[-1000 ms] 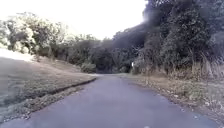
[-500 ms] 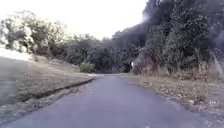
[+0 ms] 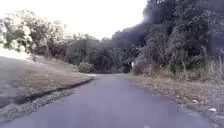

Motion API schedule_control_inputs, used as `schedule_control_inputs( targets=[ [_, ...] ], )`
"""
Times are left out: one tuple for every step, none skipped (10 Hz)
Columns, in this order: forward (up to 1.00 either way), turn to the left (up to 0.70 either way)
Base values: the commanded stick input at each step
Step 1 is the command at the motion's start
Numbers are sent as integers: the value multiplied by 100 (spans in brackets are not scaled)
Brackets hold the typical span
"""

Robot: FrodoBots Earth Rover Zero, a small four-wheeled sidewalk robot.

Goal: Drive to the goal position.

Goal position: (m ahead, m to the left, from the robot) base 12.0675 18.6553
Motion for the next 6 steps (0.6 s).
schedule_control_inputs(
  targets=[
    [100, 0],
    [100, 0],
    [100, 0],
    [100, 0],
    [100, 0],
    [100, 0]
  ],
)
